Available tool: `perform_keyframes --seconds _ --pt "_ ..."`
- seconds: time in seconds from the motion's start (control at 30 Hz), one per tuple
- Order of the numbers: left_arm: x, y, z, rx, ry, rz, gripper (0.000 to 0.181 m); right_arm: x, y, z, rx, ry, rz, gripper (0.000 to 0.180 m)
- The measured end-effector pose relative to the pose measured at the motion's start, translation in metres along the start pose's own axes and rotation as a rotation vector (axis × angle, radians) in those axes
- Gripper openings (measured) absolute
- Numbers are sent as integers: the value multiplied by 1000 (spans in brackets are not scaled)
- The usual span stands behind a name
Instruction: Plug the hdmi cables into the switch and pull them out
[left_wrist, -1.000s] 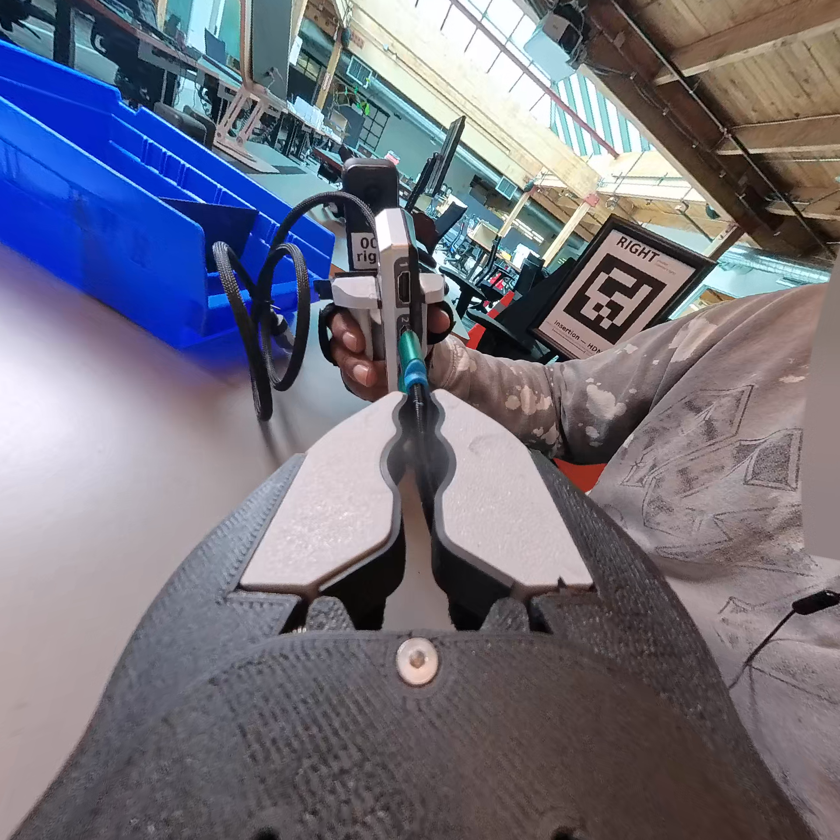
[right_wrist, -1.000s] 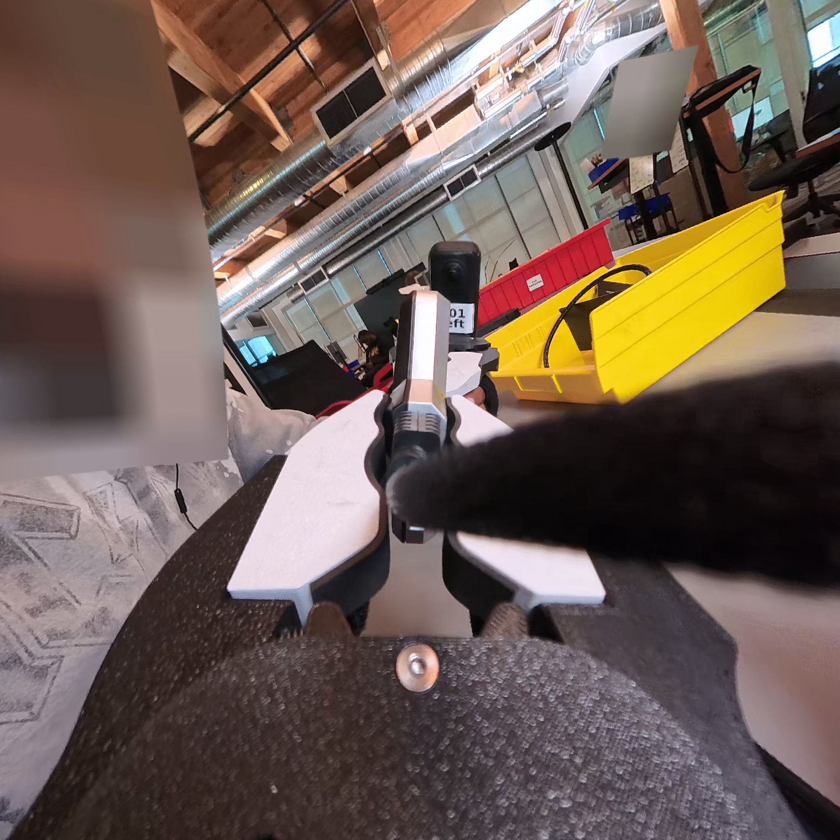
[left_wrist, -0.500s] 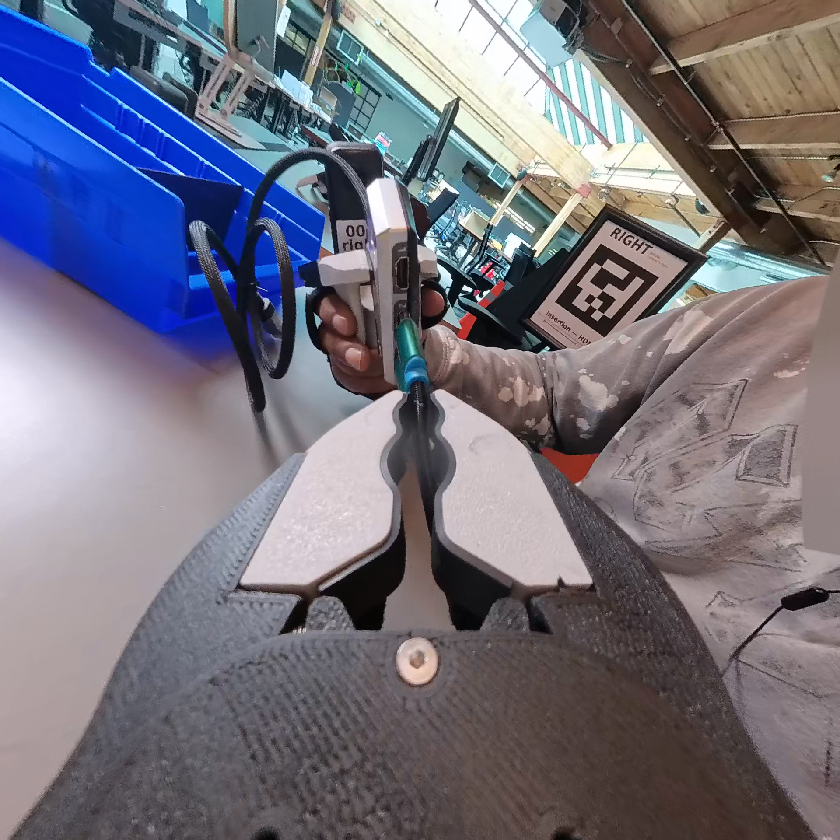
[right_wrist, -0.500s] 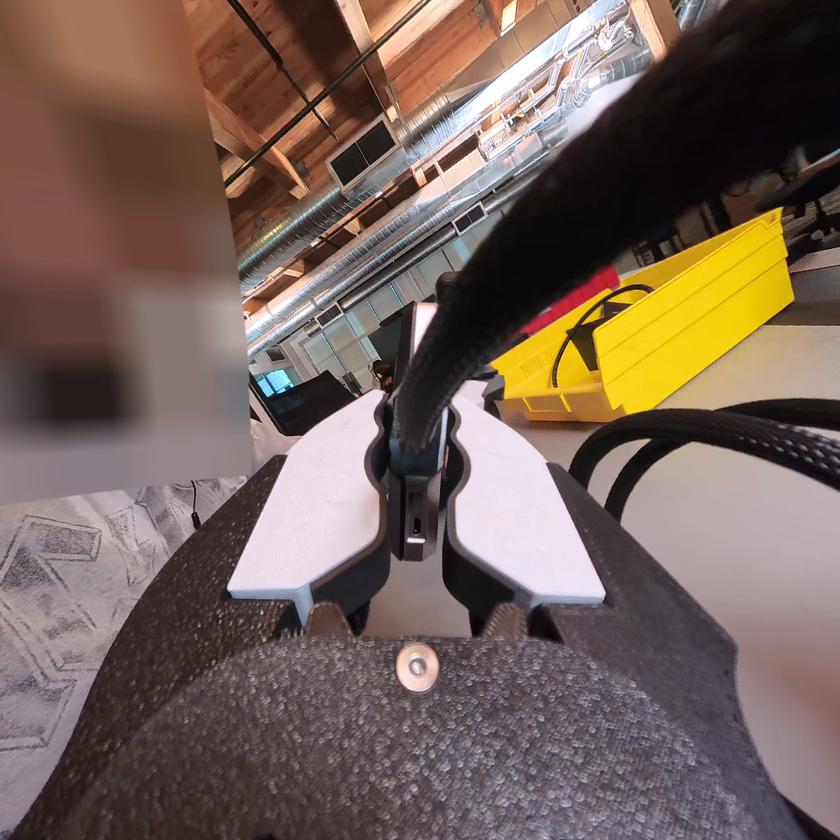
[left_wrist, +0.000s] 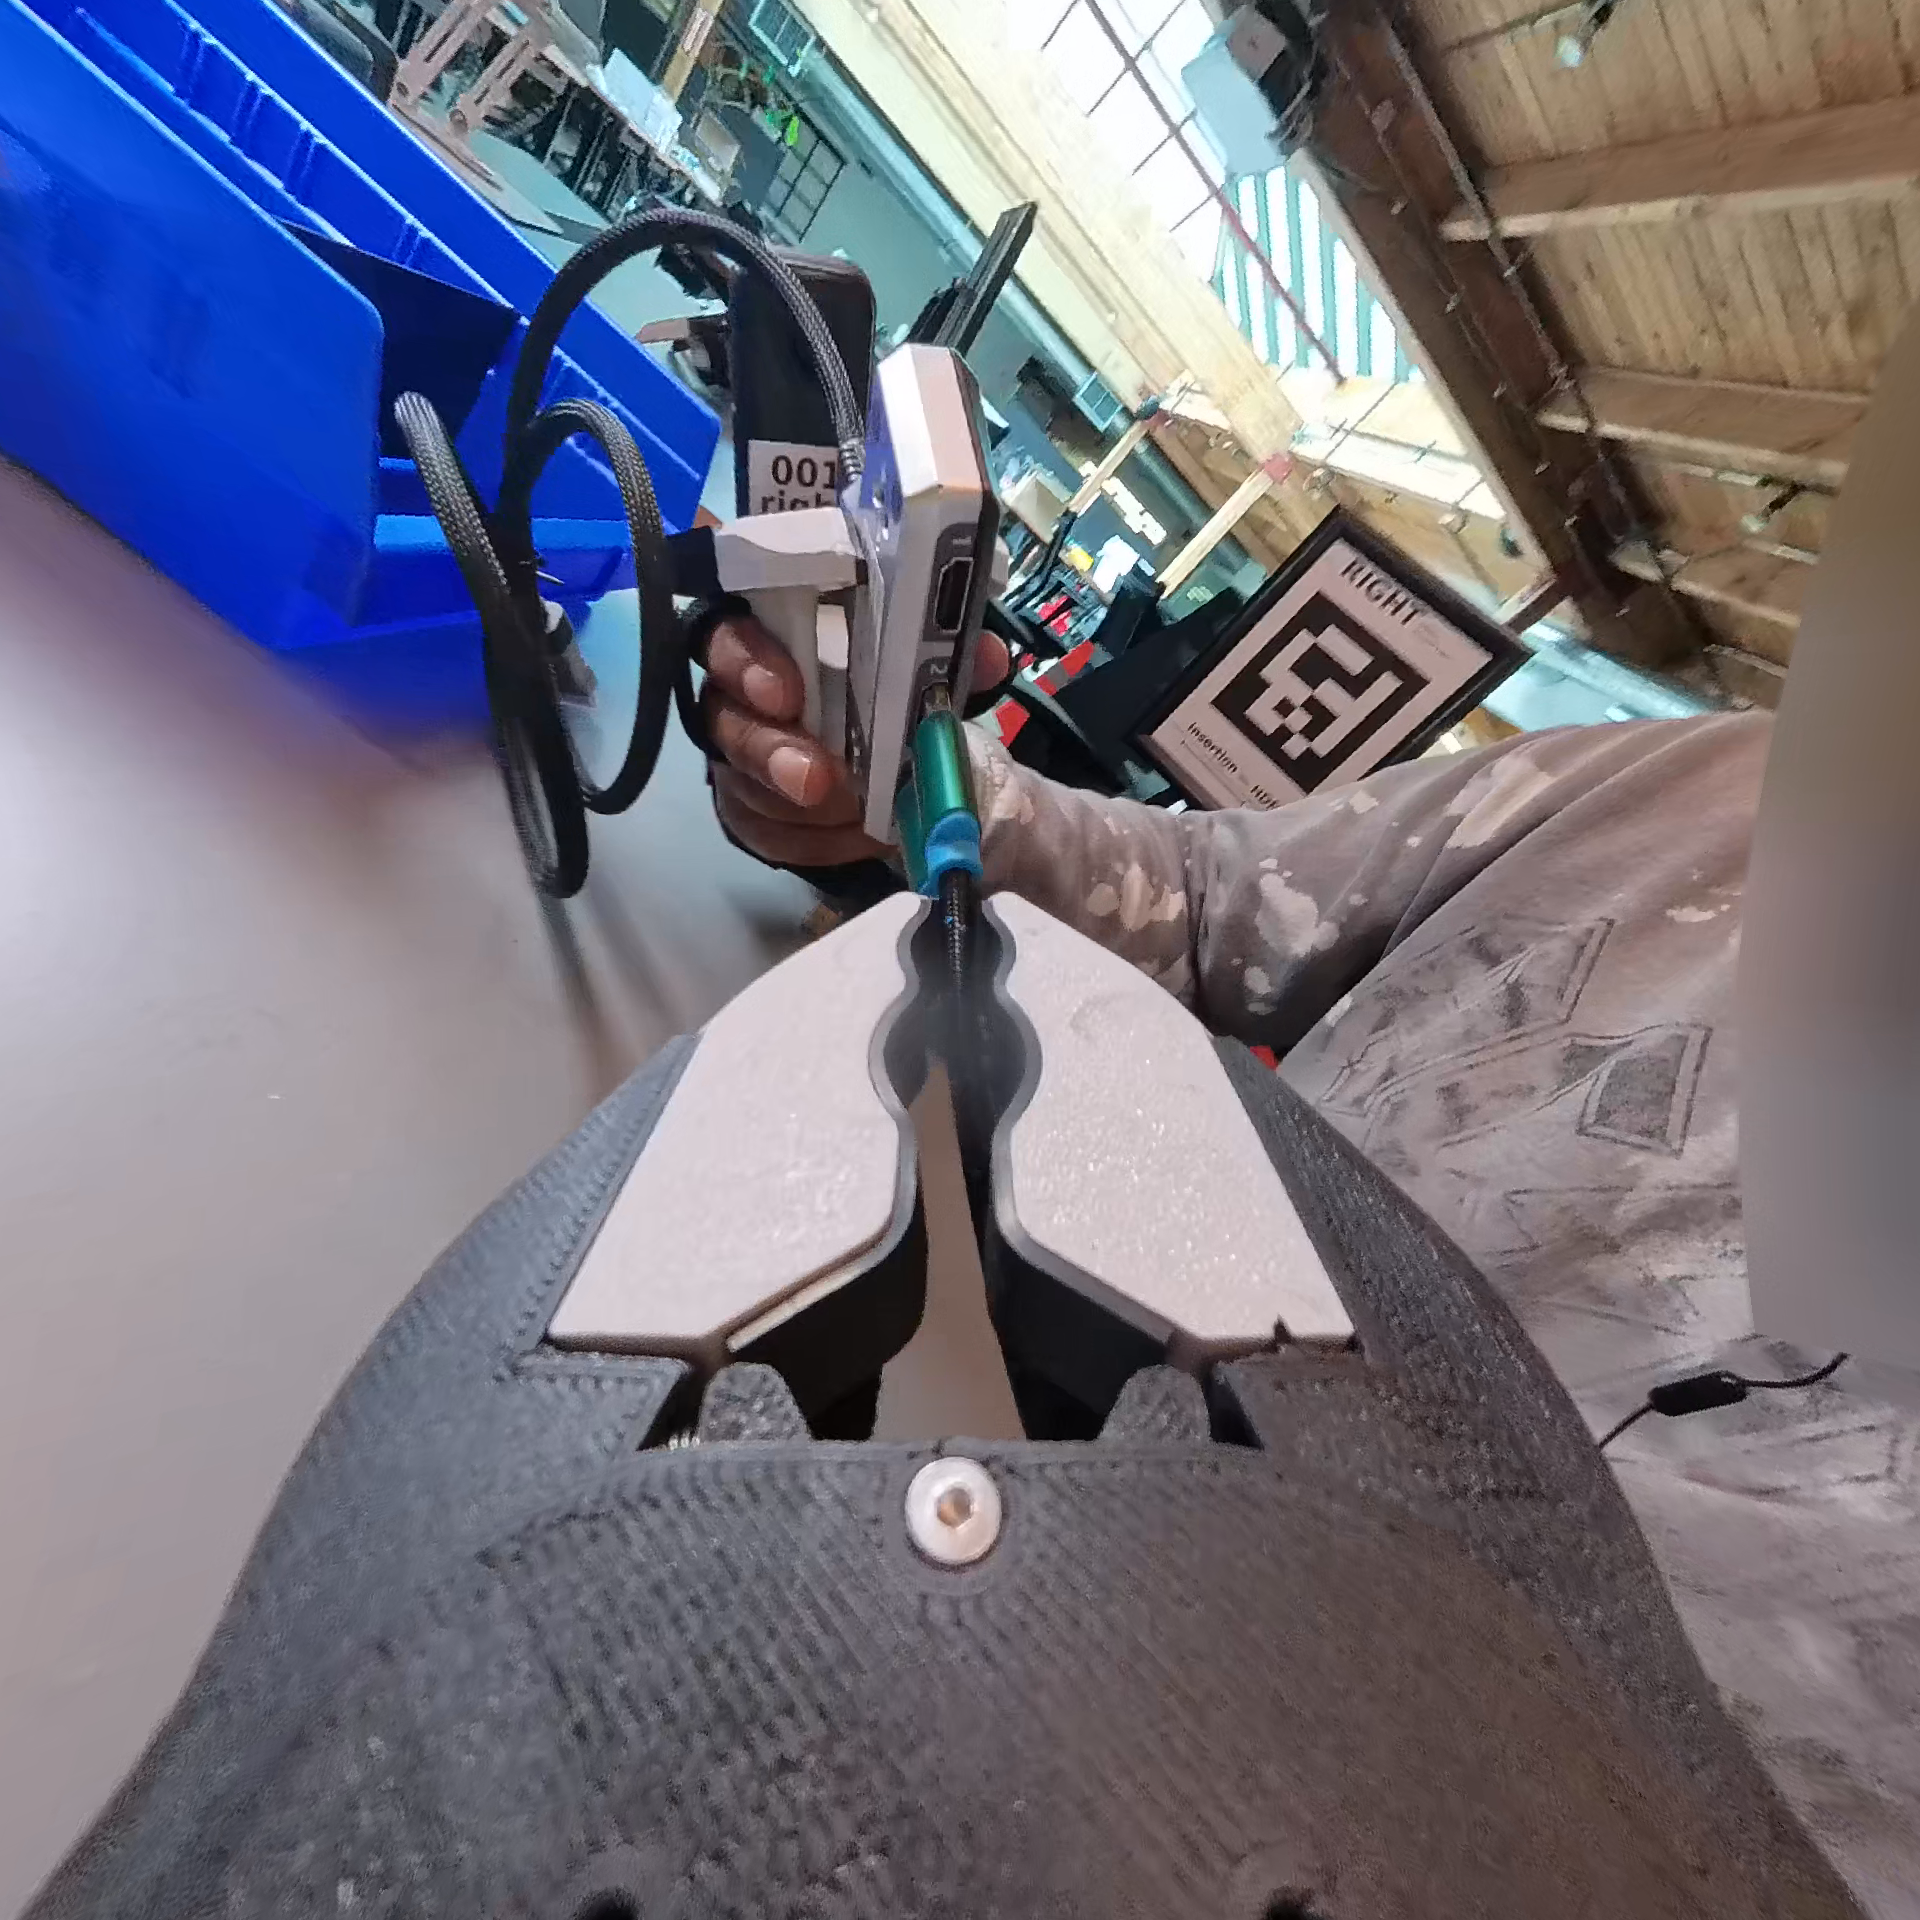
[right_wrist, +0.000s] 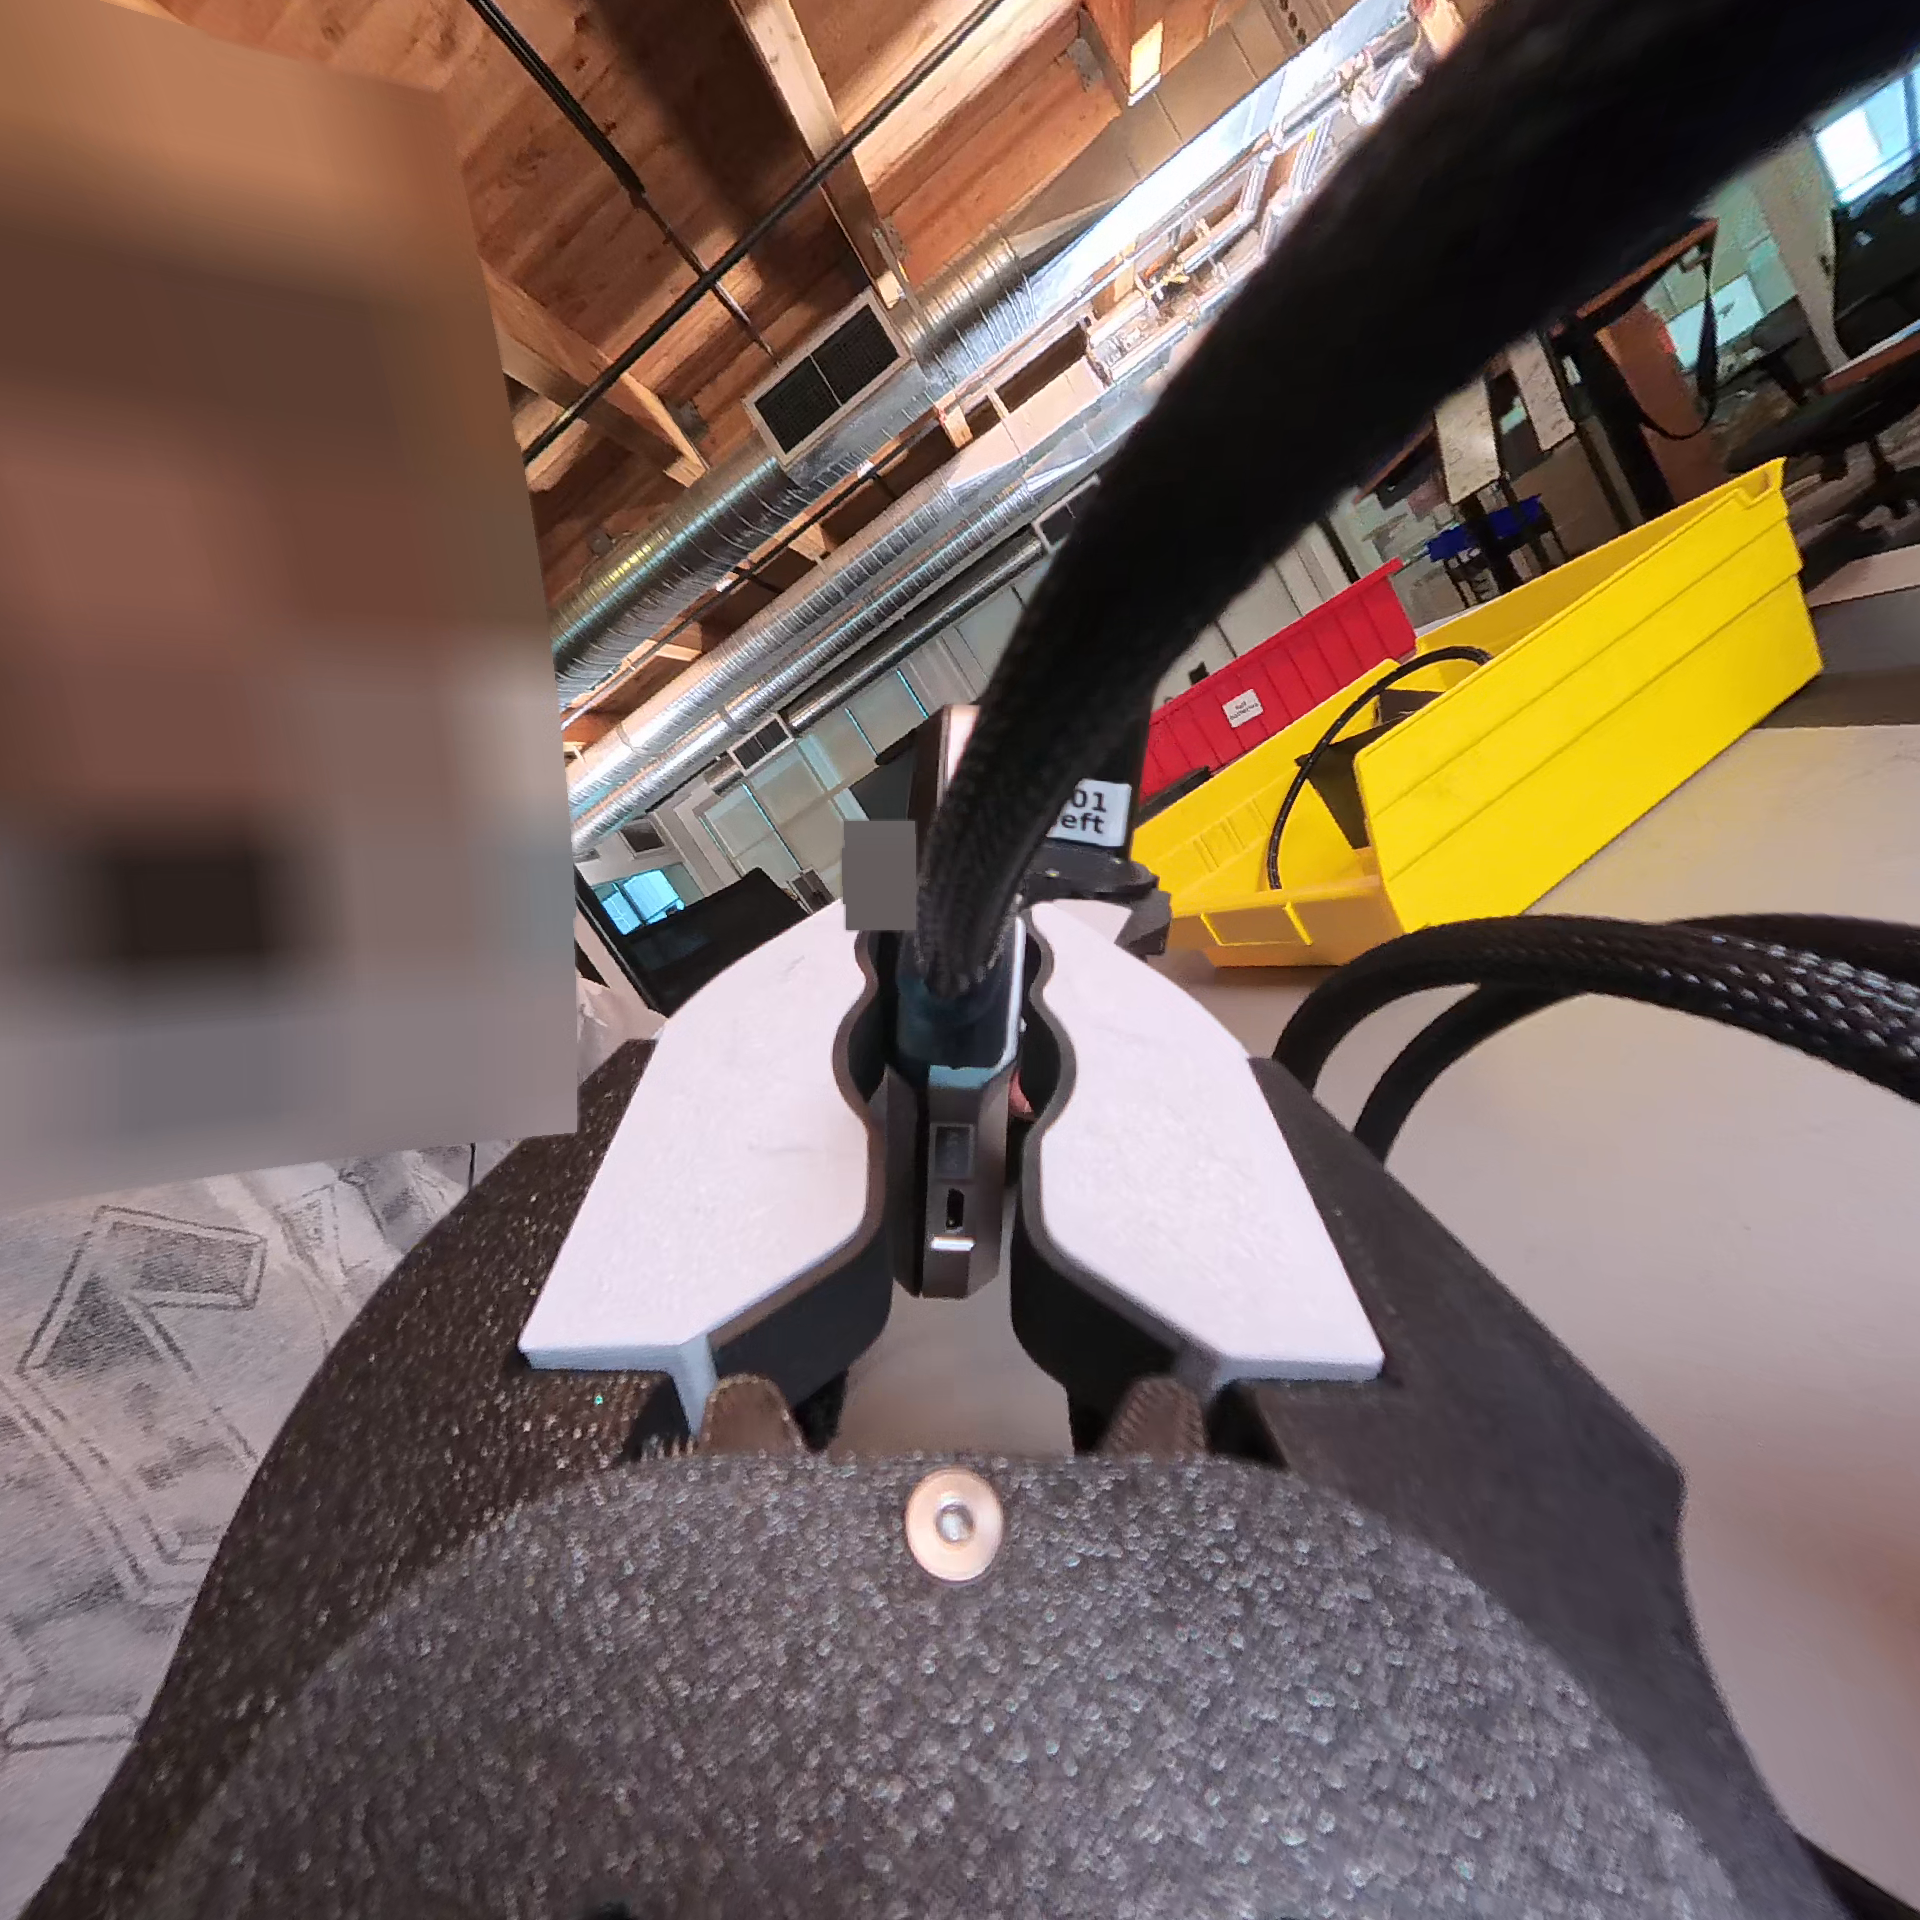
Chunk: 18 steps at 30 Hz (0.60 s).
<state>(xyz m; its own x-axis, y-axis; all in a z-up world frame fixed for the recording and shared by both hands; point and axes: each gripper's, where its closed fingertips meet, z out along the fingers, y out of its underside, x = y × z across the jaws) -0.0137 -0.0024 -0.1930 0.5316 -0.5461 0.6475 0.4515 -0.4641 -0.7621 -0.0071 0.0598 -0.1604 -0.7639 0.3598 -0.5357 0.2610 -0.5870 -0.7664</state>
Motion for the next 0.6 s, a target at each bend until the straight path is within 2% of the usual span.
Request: perform_keyframes --seconds 0.3,0.6 --pt "-6 4 0 -57 -116 148 6 4 4 -2 -40 17 14 21" --pt "-13 0 -1 -44 -221 130 7 4 5 -3 -45 6 11 22"
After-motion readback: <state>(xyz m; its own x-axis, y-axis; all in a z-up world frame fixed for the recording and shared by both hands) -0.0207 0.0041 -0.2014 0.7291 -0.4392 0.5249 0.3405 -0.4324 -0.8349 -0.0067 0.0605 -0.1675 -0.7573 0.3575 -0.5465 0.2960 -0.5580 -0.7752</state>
